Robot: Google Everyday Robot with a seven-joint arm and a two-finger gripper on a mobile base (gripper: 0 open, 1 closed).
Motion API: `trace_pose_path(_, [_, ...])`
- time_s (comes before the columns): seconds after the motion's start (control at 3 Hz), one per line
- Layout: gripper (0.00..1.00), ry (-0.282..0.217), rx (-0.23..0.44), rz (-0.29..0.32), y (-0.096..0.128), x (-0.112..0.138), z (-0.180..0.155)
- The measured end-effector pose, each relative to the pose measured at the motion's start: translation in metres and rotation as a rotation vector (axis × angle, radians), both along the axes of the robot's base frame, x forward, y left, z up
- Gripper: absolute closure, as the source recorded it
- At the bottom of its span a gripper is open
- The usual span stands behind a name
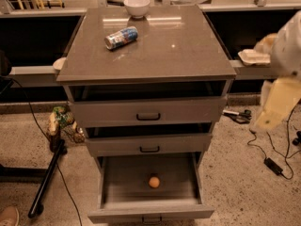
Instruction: Pick orange from bottom drawer and place on counter
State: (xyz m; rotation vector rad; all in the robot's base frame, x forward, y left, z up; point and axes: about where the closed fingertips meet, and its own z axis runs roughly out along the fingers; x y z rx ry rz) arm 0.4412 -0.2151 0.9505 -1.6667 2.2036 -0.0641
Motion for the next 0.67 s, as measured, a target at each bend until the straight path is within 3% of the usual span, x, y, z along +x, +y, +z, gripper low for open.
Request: trace_pose_path(0.67, [0.00,0.049,0.242,-0.009,0.008,-0.006,-0.126])
